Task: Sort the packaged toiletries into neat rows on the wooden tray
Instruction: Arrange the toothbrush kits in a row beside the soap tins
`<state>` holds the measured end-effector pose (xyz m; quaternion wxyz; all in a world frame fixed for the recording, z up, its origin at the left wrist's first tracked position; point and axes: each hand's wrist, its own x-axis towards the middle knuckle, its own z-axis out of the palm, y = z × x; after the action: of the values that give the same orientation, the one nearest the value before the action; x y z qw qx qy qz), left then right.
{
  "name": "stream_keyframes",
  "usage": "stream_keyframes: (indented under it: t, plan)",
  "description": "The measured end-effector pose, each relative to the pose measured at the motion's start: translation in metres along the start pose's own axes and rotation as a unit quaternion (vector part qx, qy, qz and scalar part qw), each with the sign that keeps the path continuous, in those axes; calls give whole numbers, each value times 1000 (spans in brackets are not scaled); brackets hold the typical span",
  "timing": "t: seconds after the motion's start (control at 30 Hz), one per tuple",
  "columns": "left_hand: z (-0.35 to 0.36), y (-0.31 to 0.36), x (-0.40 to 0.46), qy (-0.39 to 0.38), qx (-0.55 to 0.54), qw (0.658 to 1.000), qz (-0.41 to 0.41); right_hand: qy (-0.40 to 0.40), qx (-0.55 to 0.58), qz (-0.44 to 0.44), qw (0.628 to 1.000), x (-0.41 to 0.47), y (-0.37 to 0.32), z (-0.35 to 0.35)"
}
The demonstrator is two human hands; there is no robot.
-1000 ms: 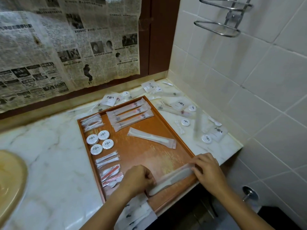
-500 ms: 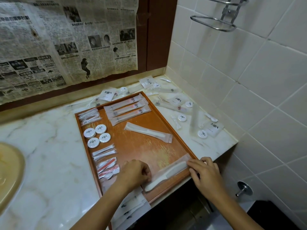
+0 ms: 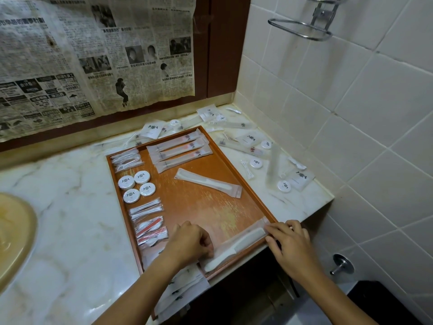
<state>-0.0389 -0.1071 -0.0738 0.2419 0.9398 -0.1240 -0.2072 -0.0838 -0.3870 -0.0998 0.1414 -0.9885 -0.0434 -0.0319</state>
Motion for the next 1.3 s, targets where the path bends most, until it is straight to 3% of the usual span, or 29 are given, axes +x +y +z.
stream_keyframes:
  t: [0.63,0.87,1.03,1.3]
  plan:
    - [0,1,-1,-12,20,1000,7,-37,-18,18,999,6,-9,-7]
    - [-7,-8,7,-30,-99,995,-13,32,39,10,999,29,-15,-20]
    - [-25,-15,19,63,-174,982,-47,40,33,1,999,67,-27,-26]
    - [-63,-40,60,225,-175,949,-134,14,34,-14,999,134,-59,-10]
